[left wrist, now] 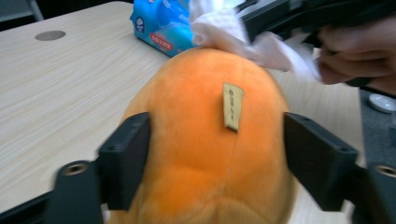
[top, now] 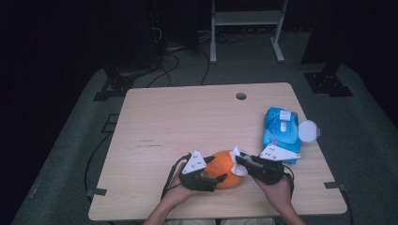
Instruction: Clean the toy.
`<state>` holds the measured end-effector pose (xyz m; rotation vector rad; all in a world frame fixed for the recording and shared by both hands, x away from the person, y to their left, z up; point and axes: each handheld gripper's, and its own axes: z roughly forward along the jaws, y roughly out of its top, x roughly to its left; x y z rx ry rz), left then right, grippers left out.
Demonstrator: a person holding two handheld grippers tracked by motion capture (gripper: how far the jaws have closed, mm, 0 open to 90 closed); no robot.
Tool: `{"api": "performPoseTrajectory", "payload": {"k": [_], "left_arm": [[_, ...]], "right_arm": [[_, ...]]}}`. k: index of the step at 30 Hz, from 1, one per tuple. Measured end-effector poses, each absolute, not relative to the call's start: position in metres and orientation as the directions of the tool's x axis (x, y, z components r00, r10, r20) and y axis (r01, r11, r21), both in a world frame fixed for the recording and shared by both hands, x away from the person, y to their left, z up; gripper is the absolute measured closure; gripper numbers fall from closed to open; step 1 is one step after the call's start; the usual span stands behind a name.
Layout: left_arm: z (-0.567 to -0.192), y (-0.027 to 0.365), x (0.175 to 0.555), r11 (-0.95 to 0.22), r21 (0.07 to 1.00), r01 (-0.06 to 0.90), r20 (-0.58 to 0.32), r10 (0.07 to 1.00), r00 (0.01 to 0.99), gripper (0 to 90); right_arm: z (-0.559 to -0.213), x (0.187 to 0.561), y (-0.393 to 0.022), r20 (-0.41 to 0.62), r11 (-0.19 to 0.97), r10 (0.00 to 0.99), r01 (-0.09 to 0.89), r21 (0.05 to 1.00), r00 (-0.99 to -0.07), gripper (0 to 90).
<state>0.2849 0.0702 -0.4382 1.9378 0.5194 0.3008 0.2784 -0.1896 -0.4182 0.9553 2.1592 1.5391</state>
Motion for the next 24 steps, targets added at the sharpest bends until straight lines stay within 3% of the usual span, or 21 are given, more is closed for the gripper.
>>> {"api": "performPoseTrajectory", "payload": {"k": [2, 4, 7, 10, 16, 20, 24], "left_arm": [[-0.440, 0.073, 0.288, -0.331, 0.916, 0.228, -0.030, 0.509, 0.860, 12.7], [-0.443, 0.076, 0.289, -0.313, 0.920, 0.235, -0.043, 0.516, 0.855, 8.8], [-0.444, 0.072, 0.289, -0.331, 0.913, 0.240, -0.049, 0.495, 0.868, 11.0], [-0.443, 0.070, 0.288, -0.352, 0.903, 0.247, -0.042, 0.499, 0.866, 22.8], [-0.430, 0.074, 0.281, -0.339, 0.918, 0.204, -0.013, 0.490, 0.871, 33.3], [-0.423, 0.081, 0.279, -0.302, 0.928, 0.218, -0.051, 0.477, 0.877, 33.8], [-0.427, 0.084, 0.284, -0.307, 0.919, 0.247, -0.085, 0.457, 0.885, 23.1]], "right_arm": [[-0.414, 0.276, -0.184, 0.101, 0.211, 0.653, 0.309, 0.927, -0.750, 77.9], [-0.416, 0.279, -0.187, 0.123, 0.198, 0.653, 0.325, 0.925, -0.747, 77.7], [-0.423, 0.285, -0.196, 0.160, 0.171, 0.670, 0.360, 0.917, -0.725, 77.3], [-0.422, 0.283, -0.196, 0.174, 0.156, 0.672, 0.368, 0.916, -0.719, 77.4], [-0.408, 0.268, -0.169, 0.159, 0.164, 0.587, 0.309, 0.937, -0.794, 77.2], [-0.417, 0.276, -0.181, 0.182, 0.150, 0.624, 0.345, 0.927, -0.760, 77.3], [-0.434, 0.287, -0.189, 0.204, 0.152, 0.655, 0.392, 0.907, -0.727, 77.3]]}}
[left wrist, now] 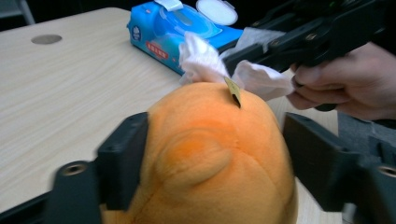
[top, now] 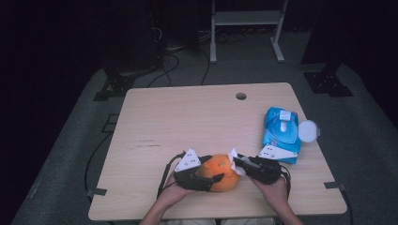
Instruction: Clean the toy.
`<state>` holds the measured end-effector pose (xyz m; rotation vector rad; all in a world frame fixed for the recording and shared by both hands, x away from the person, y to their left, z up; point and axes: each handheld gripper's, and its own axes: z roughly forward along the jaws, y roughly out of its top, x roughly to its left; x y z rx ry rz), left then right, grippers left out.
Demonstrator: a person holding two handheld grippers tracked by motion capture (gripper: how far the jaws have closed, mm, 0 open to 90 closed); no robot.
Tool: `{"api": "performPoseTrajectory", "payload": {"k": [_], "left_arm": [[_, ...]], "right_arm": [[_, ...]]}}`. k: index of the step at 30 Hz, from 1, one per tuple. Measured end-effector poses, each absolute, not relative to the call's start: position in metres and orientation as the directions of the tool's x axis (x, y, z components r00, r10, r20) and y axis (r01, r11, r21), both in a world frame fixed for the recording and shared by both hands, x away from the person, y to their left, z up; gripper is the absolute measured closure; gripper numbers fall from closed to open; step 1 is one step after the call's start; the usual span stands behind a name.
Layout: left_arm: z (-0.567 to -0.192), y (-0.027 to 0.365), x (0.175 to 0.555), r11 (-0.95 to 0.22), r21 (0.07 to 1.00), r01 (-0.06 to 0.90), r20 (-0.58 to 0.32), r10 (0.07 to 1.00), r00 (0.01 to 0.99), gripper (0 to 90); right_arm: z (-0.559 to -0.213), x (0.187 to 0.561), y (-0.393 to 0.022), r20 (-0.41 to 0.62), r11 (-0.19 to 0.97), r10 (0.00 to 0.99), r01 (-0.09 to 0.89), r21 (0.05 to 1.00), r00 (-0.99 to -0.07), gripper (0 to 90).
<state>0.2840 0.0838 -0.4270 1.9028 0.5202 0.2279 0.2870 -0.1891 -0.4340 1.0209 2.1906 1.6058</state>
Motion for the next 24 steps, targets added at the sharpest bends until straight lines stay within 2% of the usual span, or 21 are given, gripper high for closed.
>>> {"api": "performPoseTrajectory", "payload": {"k": [2, 4, 7, 9, 10, 13, 16, 19, 21, 24], "left_arm": [[-0.429, 0.086, 0.286, -0.316, 0.916, 0.247, -0.083, 0.453, 0.888, 18.0], [-0.431, 0.088, 0.286, -0.342, 0.911, 0.232, -0.060, 0.445, 0.894, 17.7], [-0.432, 0.087, 0.283, -0.372, 0.904, 0.211, -0.016, 0.465, 0.885, 27.0], [-0.432, 0.086, 0.283, -0.362, 0.906, 0.220, -0.023, 0.477, 0.879, 30.7], [-0.433, 0.083, 0.283, -0.351, 0.908, 0.228, -0.023, 0.503, 0.864, 31.9], [-0.431, 0.083, 0.283, -0.356, 0.909, 0.219, -0.016, 0.494, 0.869, 30.1], [-0.432, 0.089, 0.285, -0.331, 0.913, 0.239, -0.072, 0.446, 0.892, 23.6], [-0.433, 0.088, 0.285, -0.333, 0.911, 0.242, -0.081, 0.431, 0.899, 22.8], [-0.432, 0.086, 0.284, -0.346, 0.910, 0.228, -0.046, 0.462, 0.886, 28.6], [-0.431, 0.082, 0.283, -0.347, 0.910, 0.227, -0.030, 0.491, 0.870, 32.6]], "right_arm": [[-0.438, 0.289, -0.189, 0.216, 0.145, 0.652, 0.399, 0.905, -0.727, 77.3], [-0.436, 0.288, -0.187, 0.208, 0.155, 0.649, 0.394, 0.906, -0.732, 77.3], [-0.429, 0.282, -0.183, 0.204, 0.152, 0.640, 0.383, 0.911, -0.741, 77.6], [-0.424, 0.278, -0.180, 0.190, 0.158, 0.631, 0.364, 0.918, -0.752, 77.6], [-0.415, 0.268, -0.170, 0.171, 0.167, 0.584, 0.324, 0.931, -0.793, 77.7], [-0.415, 0.264, -0.163, 0.113, 0.223, 0.591, 0.296, 0.929, -0.799, 77.9], [-0.425, 0.274, -0.174, 0.149, 0.202, 0.612, 0.336, 0.920, -0.776, 78.0], [-0.430, 0.280, -0.181, 0.166, 0.188, 0.636, 0.360, 0.914, -0.754, 77.9], [-0.429, 0.279, -0.180, 0.159, 0.191, 0.642, 0.357, 0.914, -0.750, 77.9], [-0.420, 0.271, -0.176, 0.133, 0.185, 0.632, 0.315, 0.931, -0.763, 77.6]]}}
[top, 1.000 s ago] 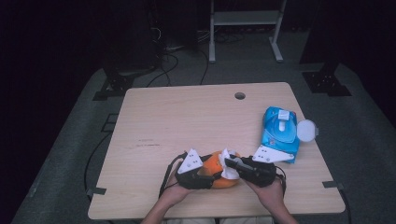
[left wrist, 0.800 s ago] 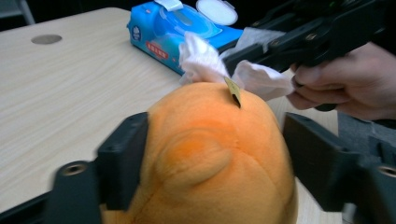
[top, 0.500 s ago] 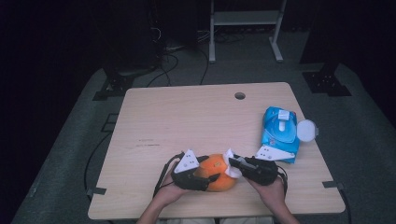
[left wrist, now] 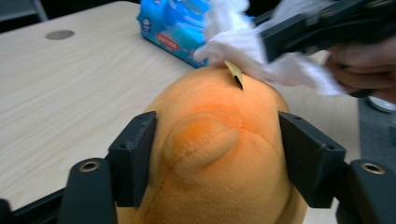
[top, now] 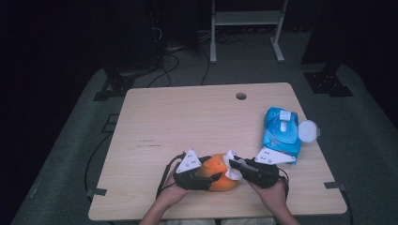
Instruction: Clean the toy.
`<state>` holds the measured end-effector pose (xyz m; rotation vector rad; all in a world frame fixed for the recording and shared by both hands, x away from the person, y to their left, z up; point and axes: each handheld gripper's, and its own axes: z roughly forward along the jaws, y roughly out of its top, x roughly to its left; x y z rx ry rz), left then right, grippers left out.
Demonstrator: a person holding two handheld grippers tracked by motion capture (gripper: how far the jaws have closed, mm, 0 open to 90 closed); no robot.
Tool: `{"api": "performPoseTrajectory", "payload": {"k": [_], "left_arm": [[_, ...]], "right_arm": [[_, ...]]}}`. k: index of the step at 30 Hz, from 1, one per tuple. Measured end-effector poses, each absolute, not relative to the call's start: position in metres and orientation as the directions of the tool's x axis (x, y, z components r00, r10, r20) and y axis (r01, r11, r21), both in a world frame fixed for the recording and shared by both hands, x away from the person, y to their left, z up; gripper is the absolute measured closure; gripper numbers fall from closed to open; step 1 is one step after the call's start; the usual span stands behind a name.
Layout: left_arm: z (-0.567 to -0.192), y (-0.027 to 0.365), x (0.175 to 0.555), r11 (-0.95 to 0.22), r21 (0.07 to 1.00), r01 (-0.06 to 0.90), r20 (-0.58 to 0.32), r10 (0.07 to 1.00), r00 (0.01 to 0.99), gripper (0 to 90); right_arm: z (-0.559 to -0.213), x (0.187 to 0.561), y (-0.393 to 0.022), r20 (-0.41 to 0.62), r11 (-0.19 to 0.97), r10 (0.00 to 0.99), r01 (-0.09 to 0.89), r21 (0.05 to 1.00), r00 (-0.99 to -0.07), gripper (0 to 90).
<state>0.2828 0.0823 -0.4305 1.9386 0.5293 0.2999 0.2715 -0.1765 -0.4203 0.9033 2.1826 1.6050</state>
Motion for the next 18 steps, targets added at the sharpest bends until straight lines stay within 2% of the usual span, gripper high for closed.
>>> {"api": "performPoseTrajectory", "payload": {"k": [4, 7, 9, 10, 11, 13, 15, 17, 18], "left_arm": [[-0.430, 0.078, 0.281, -0.348, 0.911, 0.222, -0.032, 0.477, 0.878, 30.6], [-0.430, 0.083, 0.282, -0.343, 0.908, 0.240, -0.083, 0.414, 0.907, 21.0], [-0.432, 0.087, 0.283, -0.330, 0.905, 0.267, -0.134, 0.375, 0.917, 19.5], [-0.433, 0.087, 0.282, -0.329, 0.907, 0.264, -0.131, 0.374, 0.918, 19.7], [-0.433, 0.084, 0.280, -0.347, 0.907, 0.239, -0.091, 0.393, 0.915, 21.0], [-0.432, 0.081, 0.278, -0.373, 0.904, 0.210, -0.040, 0.417, 0.908, 28.1], [-0.431, 0.078, 0.278, -0.367, 0.907, 0.206, -0.026, 0.440, 0.898, 32.0], [-0.432, 0.075, 0.279, -0.352, 0.911, 0.216, -0.039, 0.448, 0.893, 34.1], [-0.431, 0.073, 0.279, -0.357, 0.911, 0.207, -0.032, 0.439, 0.898, 34.2]], "right_arm": [[-0.414, 0.263, -0.168, 0.110, 0.194, 0.602, 0.278, 0.941, -0.791, 77.5], [-0.419, 0.265, -0.167, 0.103, 0.220, 0.602, 0.288, 0.932, -0.792, 77.7], [-0.423, 0.270, -0.172, 0.107, 0.219, 0.621, 0.303, 0.928, -0.777, 77.6], [-0.425, 0.272, -0.175, 0.116, 0.212, 0.630, 0.314, 0.925, -0.768, 77.6], [-0.427, 0.273, -0.178, 0.138, 0.195, 0.636, 0.332, 0.923, -0.759, 77.6], [-0.426, 0.273, -0.178, 0.148, 0.187, 0.642, 0.340, 0.922, -0.753, 77.7], [-0.421, 0.269, -0.177, 0.134, 0.183, 0.642, 0.321, 0.929, -0.755, 77.6], [-0.411, 0.263, -0.175, 0.154, 0.139, 0.594, 0.289, 0.947, -0.789, 77.6], [-0.408, 0.261, -0.171, 0.135, 0.153, 0.586, 0.273, 0.950, -0.799, 77.6]]}}
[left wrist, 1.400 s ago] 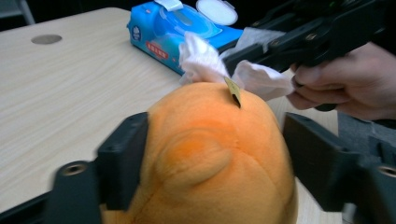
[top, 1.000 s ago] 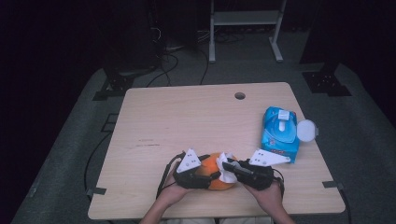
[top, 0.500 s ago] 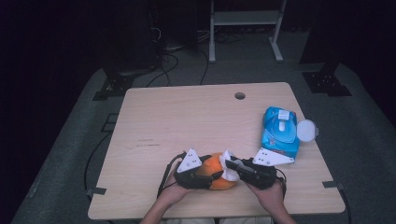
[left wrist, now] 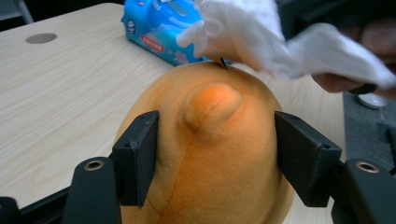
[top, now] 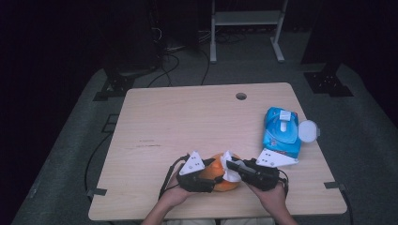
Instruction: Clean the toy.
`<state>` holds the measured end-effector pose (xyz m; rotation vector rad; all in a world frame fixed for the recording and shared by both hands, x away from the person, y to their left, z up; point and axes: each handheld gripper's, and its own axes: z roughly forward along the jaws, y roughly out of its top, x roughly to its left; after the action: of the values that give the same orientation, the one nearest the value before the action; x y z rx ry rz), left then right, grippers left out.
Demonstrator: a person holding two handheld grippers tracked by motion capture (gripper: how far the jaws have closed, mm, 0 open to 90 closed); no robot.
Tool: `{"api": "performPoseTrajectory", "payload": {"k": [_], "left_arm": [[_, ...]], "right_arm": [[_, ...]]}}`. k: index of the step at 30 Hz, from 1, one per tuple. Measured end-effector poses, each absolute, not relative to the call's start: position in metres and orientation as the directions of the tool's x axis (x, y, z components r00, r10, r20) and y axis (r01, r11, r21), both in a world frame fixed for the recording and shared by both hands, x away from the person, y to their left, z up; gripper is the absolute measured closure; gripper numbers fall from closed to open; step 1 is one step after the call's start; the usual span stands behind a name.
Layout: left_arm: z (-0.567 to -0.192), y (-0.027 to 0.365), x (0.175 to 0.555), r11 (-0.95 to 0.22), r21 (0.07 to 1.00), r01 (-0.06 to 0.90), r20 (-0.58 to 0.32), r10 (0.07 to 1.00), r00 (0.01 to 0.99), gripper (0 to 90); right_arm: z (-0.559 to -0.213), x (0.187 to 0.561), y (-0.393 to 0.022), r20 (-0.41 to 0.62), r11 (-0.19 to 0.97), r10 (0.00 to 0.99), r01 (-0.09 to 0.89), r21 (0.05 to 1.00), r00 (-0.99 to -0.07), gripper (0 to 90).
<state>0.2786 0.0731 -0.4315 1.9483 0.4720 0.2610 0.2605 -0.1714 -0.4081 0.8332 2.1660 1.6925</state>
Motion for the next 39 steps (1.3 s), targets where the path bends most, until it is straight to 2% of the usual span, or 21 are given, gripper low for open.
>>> {"api": "performPoseTrajectory", "payload": {"k": [3, 7, 9, 10, 13, 15, 16, 17, 21, 23, 26, 30, 32, 36, 39], "left_arm": [[-0.432, 0.073, 0.276, -0.376, 0.907, 0.191, -0.012, 0.430, 0.903, 32.5], [-0.433, 0.081, 0.281, -0.342, 0.912, 0.227, -0.077, 0.399, 0.914, 25.9], [-0.436, 0.080, 0.282, -0.345, 0.911, 0.227, -0.085, 0.382, 0.920, 19.3], [-0.437, 0.079, 0.281, -0.347, 0.912, 0.219, -0.073, 0.388, 0.919, 19.1], [-0.437, 0.076, 0.280, -0.375, 0.906, 0.195, -0.026, 0.410, 0.912, 20.1], [-0.432, 0.076, 0.279, -0.369, 0.902, 0.225, -0.042, 0.442, 0.896, 28.3], [-0.427, 0.076, 0.278, -0.347, 0.906, 0.241, -0.064, 0.452, 0.890, 32.5], [-0.421, 0.077, 0.276, -0.339, 0.912, 0.234, -0.061, 0.451, 0.890, 34.2], [-0.416, 0.075, 0.271, -0.353, 0.911, 0.212, -0.033, 0.450, 0.892, 34.3], [-0.420, 0.075, 0.274, -0.346, 0.910, 0.228, -0.056, 0.442, 0.895, 29.2], [-0.419, 0.080, 0.278, -0.346, 0.907, 0.239, -0.070, 0.435, 0.898, 17.9], [-0.425, 0.086, 0.283, -0.351, 0.894, 0.277, -0.107, 0.435, 0.894, 11.6], [-0.434, 0.084, 0.286, -0.345, 0.889, 0.300, -0.134, 0.431, 0.892, 13.0], [-0.426, 0.084, 0.283, -0.348, 0.904, 0.250, -0.067, 0.461, 0.885, 31.9], [-0.417, 0.085, 0.281, -0.342, 0.913, 0.221, -0.038, 0.469, 0.882, 33.5]], "right_arm": [[-0.413, 0.260, -0.163, 0.090, 0.221, 0.590, 0.267, 0.938, -0.803, 77.9], [-0.422, 0.271, -0.176, 0.118, 0.201, 0.630, 0.309, 0.930, -0.767, 77.9], [-0.424, 0.275, -0.182, 0.123, 0.195, 0.647, 0.320, 0.927, -0.753, 77.8], [-0.425, 0.275, -0.183, 0.124, 0.198, 0.651, 0.325, 0.925, -0.749, 77.8], [-0.425, 0.275, -0.182, 0.133, 0.192, 0.653, 0.333, 0.923, -0.745, 77.7], [-0.420, 0.271, -0.181, 0.144, 0.165, 0.640, 0.319, 0.933, -0.755, 77.5], [-0.415, 0.269, -0.181, 0.184, 0.122, 0.608, 0.321, 0.939, -0.772, 77.5], [-0.412, 0.266, -0.179, 0.189, 0.111, 0.588, 0.310, 0.944, -0.787, 77.5], [-0.410, 0.264, -0.173, 0.168, 0.139, 0.585, 0.302, 0.943, -0.793, 77.6], [-0.420, 0.269, -0.176, 0.210, 0.126, 0.586, 0.345, 0.930, -0.782, 77.6], [-0.424, 0.271, -0.176, 0.194, 0.146, 0.597, 0.343, 0.928, -0.778, 77.6], [-0.423, 0.272, -0.180, 0.172, 0.160, 0.620, 0.338, 0.927, -0.765, 77.6], [-0.424, 0.274, -0.182, 0.196, 0.144, 0.620, 0.356, 0.923, -0.760, 77.5], [-0.414, 0.269, -0.182, 0.206, 0.107, 0.612, 0.337, 0.935, -0.764, 77.7], [-0.405, 0.263, -0.177, 0.180, 0.106, 0.589, 0.296, 0.949, -0.788, 77.7]]}}
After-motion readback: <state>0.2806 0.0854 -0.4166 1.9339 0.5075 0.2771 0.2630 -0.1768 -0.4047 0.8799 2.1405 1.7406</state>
